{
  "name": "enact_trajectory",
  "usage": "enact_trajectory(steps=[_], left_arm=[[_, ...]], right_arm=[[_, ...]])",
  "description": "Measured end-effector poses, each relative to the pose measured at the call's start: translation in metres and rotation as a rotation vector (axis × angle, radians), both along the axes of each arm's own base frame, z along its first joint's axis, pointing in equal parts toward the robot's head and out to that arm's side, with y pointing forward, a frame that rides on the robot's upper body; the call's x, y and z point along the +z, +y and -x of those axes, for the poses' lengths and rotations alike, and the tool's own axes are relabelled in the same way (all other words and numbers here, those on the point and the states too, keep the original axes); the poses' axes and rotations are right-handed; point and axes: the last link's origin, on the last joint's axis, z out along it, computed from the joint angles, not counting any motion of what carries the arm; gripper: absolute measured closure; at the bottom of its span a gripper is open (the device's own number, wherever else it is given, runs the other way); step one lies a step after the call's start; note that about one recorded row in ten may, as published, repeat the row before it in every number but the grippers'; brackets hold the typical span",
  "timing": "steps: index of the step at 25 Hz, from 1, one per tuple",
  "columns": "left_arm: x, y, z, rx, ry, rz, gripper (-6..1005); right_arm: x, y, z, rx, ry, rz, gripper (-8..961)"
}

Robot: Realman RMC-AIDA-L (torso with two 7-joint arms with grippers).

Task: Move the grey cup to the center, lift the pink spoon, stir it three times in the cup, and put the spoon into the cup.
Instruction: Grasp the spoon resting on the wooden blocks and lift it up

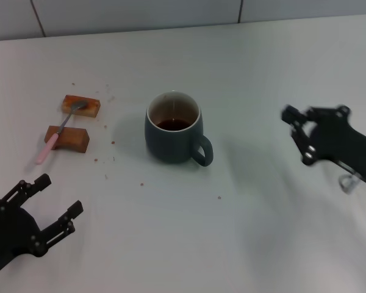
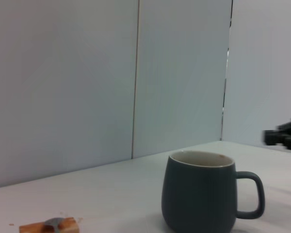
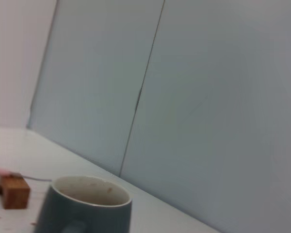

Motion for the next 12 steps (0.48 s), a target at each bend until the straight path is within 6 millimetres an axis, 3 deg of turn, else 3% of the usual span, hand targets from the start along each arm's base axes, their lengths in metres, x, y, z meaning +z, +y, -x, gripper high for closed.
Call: enact_trajectory(steps=[1,2,6,12], left_arm=[[0.000,0.000,0.000,0.000,0.000,0.000,189],[0.002,0.004,-0.001,-0.001,-0.002,-0.011,189],[0.002,0.005,-0.001,-0.003,-0.003,-0.013,189],[0.001,0.006,-0.002,-0.007,-0.004,-0.012,189]], right_arm=[[0.007,-0.017,-0.007,-0.004,0.037,0.037,918],[0.007,-0.017,-0.007,-0.004,0.037,0.037,918],[0.005,-0.050,-0.017,-0.019,0.066,0.211,918],[-0.009,-0.070,-0.023,-0.047,0.040,0.402,906]])
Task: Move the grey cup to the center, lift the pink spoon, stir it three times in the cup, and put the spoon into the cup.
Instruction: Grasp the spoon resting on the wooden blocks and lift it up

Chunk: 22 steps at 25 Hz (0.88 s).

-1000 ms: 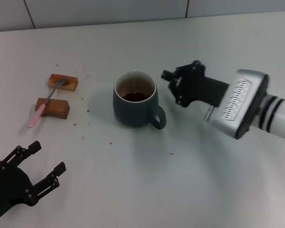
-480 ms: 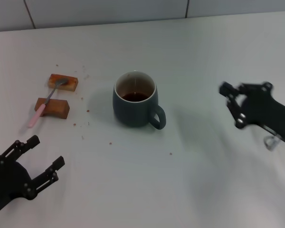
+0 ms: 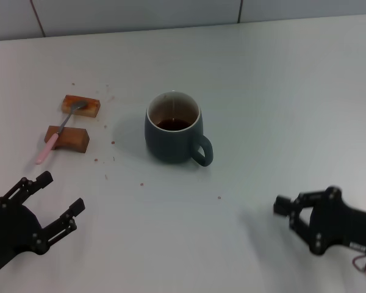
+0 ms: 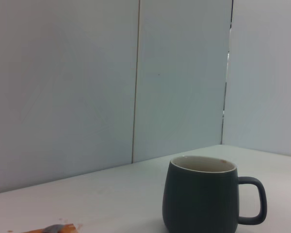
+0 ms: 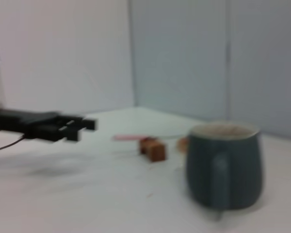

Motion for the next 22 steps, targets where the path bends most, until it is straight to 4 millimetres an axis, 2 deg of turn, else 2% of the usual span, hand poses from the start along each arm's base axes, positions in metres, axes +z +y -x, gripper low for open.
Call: enact_trajectory(steps=[4,12,17,22], left_arm=[[0.000,-0.002,0.000,-0.002,-0.005,0.003,189],[0.000,-0.005,0.000,0.001,-0.008,0.003,189],[0.000,-0.005,0.000,0.003,-0.010,-0.001,189],[-0.001,-0.006,0.000,0.006,-0.016,0.001,190]], right_arm=[[-0.008,-0.011,0.001,0.013,-0.008,0.107,845],[-0.007,-0.019,0.001,0.010,0.015,0.120,697],[-0.007,-0.020,0.000,0.011,0.010,0.118,462],[-0.007,-0.020,-0.001,0.011,0.004,0.115,326]])
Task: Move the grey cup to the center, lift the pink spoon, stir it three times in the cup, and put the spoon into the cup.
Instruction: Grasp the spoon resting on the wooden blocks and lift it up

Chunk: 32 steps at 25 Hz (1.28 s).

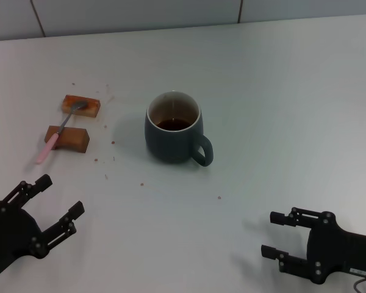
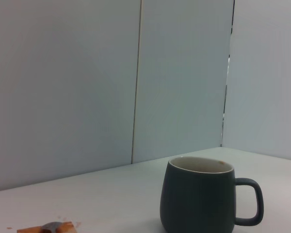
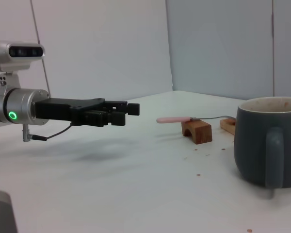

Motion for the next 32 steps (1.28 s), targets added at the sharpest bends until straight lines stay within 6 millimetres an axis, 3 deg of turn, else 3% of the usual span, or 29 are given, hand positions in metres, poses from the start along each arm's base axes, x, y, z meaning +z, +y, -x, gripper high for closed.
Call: enact_trajectory(steps=[32], left_arm=[[-0.0013,-0.0013,0.0030,0.008,0.019,0.006,190]], right_arm=[[0.0060,0.0056,-0.0001,0.019,-0.015,-0.024,328]])
